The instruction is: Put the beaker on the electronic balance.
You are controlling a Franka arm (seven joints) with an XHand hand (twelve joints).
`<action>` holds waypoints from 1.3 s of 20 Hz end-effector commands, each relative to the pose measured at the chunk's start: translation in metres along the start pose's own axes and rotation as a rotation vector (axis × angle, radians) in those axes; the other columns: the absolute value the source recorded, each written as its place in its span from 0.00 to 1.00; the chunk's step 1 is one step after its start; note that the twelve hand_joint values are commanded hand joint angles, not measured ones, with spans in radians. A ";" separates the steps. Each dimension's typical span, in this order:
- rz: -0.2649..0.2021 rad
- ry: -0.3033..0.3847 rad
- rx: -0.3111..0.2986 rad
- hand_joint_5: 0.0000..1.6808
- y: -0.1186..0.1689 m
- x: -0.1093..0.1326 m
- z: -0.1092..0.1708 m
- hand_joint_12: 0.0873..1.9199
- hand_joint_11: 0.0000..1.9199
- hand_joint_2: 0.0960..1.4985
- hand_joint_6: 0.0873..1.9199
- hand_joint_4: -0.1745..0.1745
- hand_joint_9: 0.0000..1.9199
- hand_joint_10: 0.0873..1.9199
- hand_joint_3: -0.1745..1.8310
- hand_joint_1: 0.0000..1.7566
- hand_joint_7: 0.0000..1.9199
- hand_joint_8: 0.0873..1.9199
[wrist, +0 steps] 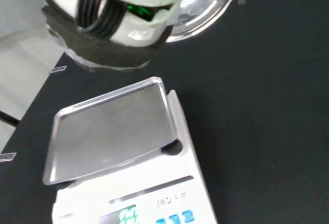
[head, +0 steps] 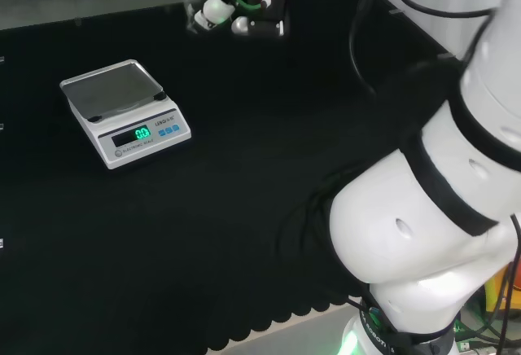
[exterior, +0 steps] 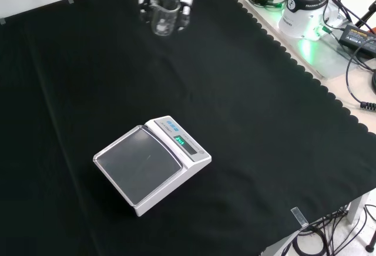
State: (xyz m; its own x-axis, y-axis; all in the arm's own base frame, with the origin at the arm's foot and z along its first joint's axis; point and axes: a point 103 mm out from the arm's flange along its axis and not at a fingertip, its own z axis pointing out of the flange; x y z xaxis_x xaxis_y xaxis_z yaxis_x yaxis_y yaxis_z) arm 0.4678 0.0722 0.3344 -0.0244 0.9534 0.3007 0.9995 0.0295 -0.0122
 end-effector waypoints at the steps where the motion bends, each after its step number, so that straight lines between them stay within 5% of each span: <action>1: 0.112 -0.073 0.001 0.76 -0.049 0.055 0.012 0.43 0.71 0.37 0.33 0.00 0.92 0.10 0.45 0.69 0.87 0.23; 11: -0.027 -0.125 0.052 0.76 -0.031 0.058 0.019 0.43 0.71 0.37 0.33 0.00 0.93 0.10 0.46 0.69 0.87 0.23; 16: -0.106 -0.040 0.111 0.76 0.007 0.056 0.043 0.43 0.71 0.37 0.33 0.00 0.93 0.10 0.46 0.69 0.87 0.23; 19: -0.117 0.038 0.138 0.76 0.038 0.050 0.061 0.43 0.71 0.37 0.33 0.00 0.93 0.10 0.46 0.69 0.87 0.23; 26: -0.113 0.070 0.178 0.76 0.101 0.049 0.095 0.43 0.71 0.36 0.33 0.00 0.93 0.10 0.46 0.69 0.87 0.23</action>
State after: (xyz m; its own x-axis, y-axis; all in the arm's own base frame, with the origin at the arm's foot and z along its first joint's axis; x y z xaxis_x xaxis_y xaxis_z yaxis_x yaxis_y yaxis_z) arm 0.4970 0.1404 0.2941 -0.0816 0.9520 0.2950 0.9849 0.1223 -0.1222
